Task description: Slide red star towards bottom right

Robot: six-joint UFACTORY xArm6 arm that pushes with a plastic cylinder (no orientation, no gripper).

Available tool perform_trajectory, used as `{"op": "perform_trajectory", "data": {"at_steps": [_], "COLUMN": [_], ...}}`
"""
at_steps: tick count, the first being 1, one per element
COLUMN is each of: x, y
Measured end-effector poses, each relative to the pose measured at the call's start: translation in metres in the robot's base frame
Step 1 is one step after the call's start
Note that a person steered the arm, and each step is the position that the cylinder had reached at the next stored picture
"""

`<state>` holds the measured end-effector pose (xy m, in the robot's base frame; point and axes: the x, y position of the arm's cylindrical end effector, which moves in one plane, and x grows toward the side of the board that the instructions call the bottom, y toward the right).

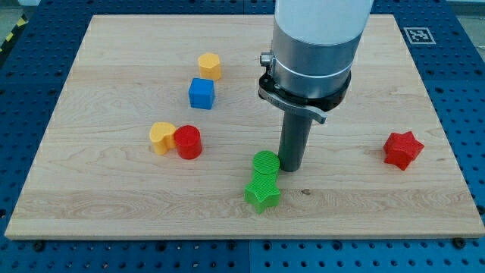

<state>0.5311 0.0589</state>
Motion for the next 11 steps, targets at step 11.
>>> {"op": "perform_trajectory", "data": {"at_steps": [11], "x": [-0.019], "y": [0.094]}}
